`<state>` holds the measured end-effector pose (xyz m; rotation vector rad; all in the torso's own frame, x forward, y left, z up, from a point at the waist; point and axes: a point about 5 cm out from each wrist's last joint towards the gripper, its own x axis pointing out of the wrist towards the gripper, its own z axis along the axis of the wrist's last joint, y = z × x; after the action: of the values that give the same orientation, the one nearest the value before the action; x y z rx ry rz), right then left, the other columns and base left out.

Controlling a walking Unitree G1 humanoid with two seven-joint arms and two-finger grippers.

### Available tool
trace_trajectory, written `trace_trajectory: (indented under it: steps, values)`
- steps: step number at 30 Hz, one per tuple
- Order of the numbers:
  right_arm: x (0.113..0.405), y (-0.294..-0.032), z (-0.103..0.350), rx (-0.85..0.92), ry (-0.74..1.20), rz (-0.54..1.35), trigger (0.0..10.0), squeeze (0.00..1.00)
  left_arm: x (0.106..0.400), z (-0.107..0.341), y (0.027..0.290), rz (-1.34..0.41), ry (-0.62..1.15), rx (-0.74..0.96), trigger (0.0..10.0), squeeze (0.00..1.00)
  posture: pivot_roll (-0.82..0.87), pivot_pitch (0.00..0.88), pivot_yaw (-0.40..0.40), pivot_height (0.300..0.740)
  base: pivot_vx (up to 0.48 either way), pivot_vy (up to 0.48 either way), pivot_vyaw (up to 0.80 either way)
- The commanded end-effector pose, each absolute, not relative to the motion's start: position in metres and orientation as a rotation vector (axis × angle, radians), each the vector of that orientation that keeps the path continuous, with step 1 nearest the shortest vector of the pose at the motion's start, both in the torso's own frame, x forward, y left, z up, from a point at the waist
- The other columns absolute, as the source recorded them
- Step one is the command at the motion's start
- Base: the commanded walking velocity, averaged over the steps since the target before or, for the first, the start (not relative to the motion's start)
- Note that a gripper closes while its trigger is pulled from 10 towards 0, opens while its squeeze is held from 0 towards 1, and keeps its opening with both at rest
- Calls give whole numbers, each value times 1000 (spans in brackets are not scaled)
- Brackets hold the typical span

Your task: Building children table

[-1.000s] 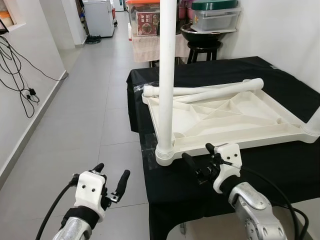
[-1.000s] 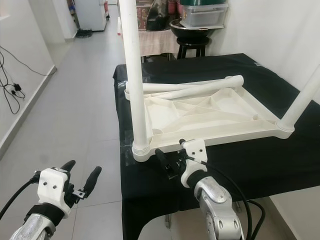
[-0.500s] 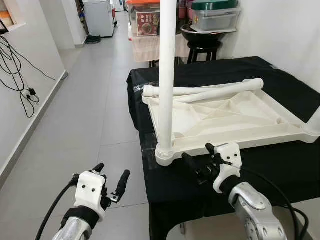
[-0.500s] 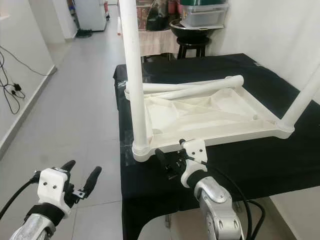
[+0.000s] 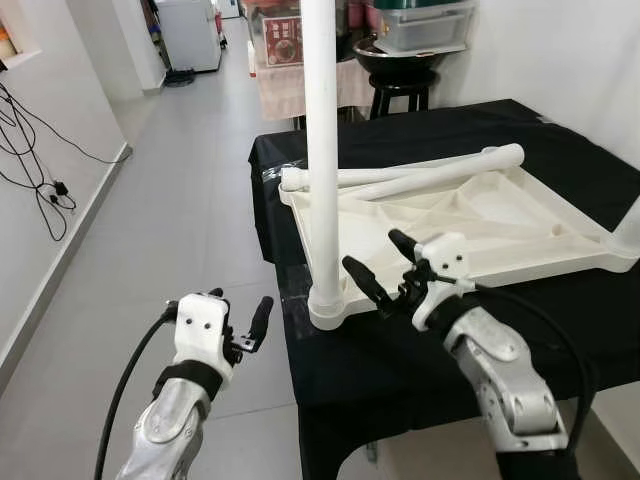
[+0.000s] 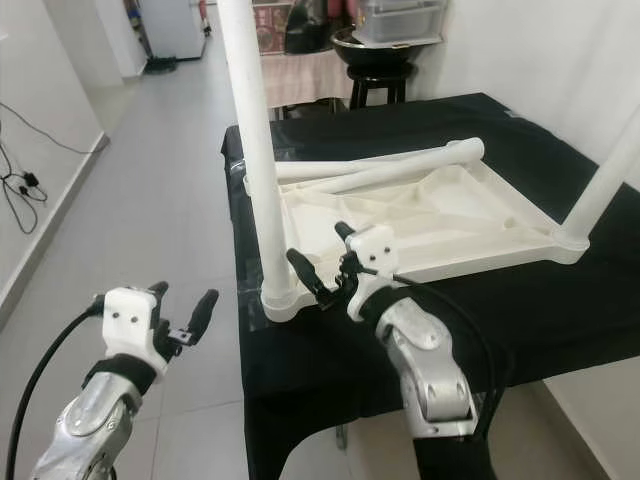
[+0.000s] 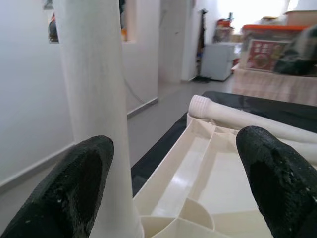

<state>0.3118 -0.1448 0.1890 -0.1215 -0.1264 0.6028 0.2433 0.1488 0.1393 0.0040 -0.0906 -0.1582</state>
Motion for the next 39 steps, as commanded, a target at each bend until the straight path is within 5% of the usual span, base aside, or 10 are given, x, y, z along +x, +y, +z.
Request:
trace_trajectory:
  steps: [1, 2, 6, 9, 11, 21, 23, 25, 26, 39]
  values:
    - [316, -141, 186, -125, -80, 665, 10000, 0, 242, 138, 151, -156, -79, -18, 10000, 0, -56, 0, 38, 740, 0, 0, 0]
    - [319, -135, 185, -167, -57, 748, 10000, 651, 241, 139, 150, -164, -79, -25, 10000, 0, -42, 0, 31, 740, 0, 0, 0]
    - [329, -127, 180, -203, -23, 840, 10000, 925, 240, 140, 147, -178, -74, -41, 10000, 0, -33, 0, 25, 740, 0, 0, 0]
    - [334, -125, 179, -215, -6, 870, 10000, 890, 238, 140, 144, -204, -70, -49, 10000, 0, -20, 0, 16, 740, 0, 0, 0]
    - [343, -119, 182, -165, 12, 947, 10000, 0, 228, 140, 135, -317, -54, -60, 10000, 0, -9, 0, 15, 740, 0, 0, 0]
    - [358, -91, 192, -46, 3, 1138, 10000, 0, 212, 132, 136, -340, 0, -35, 10000, 0, 24, 0, 16, 740, 0, 0, 0]
    - [357, -88, 190, -50, 25, 1209, 10000, 0, 208, 131, 138, -334, -2, -23, 0, 0, 40, 0, 14, 740, 0, 0, 0]
    - [356, -87, 189, -52, 33, 1234, 10000, 0, 207, 130, 138, -334, -2, -20, 0, 0, 40, 0, 14, 740, 0, 0, 0]
    - [357, -87, 187, -44, 47, 1256, 0, 0, 205, 129, 140, -327, 1, -12, 0, 0, 48, 0, 14, 740, 0, 0, 0]
    - [368, -136, 172, -123, 117, 1005, 0, 0, 197, 128, 146, -308, 8, 14, 0, 0, 35, 1, 14, 740, 0, 0, 0]
